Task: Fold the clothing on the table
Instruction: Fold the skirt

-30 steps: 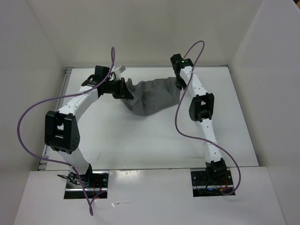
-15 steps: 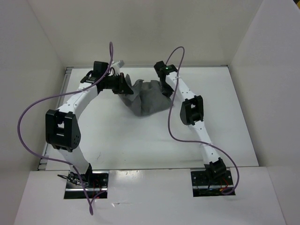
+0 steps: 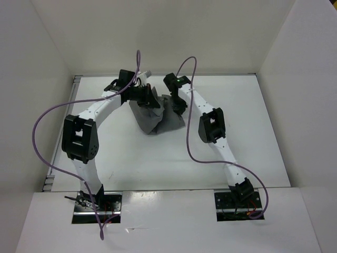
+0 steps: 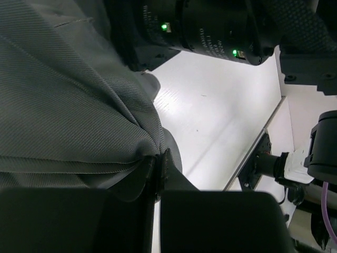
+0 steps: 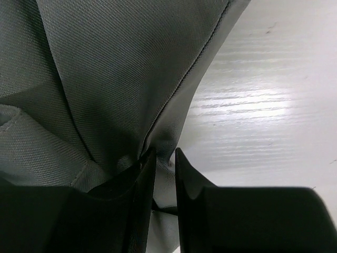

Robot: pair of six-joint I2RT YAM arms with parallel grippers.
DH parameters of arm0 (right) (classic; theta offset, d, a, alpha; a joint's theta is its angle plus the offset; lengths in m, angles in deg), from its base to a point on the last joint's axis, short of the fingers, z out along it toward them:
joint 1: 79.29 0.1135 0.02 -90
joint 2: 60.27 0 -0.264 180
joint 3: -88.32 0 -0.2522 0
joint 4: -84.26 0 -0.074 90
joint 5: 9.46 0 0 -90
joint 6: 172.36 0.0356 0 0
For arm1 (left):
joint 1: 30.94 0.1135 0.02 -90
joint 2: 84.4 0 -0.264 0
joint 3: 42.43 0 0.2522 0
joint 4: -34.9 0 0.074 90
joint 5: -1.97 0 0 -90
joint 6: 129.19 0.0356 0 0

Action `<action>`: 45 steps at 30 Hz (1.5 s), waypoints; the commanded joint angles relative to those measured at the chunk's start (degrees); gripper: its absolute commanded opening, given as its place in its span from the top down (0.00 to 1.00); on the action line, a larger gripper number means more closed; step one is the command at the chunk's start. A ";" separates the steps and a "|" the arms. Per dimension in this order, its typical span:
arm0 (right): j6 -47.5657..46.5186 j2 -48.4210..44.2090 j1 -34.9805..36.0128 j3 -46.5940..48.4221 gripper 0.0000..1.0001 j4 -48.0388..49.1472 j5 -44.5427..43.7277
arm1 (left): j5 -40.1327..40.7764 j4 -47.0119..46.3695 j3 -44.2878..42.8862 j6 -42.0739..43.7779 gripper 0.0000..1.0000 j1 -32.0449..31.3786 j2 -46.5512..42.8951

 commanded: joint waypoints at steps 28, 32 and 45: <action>1.05 -16.11 -7.54 -8.09 0.69 -1.42 -2.78 | 1.49 -7.64 -31.43 -13.76 0.17 -6.75 7.73; 1.05 -22.17 -9.39 -9.32 0.67 -1.43 -4.11 | 4.36 -4.83 -29.17 -11.05 0.17 -6.75 2.30; -4.57 -27.22 0.10 -3.78 0.87 2.08 11.52 | 23.37 -7.54 12.49 -9.54 1.00 -6.75 -8.98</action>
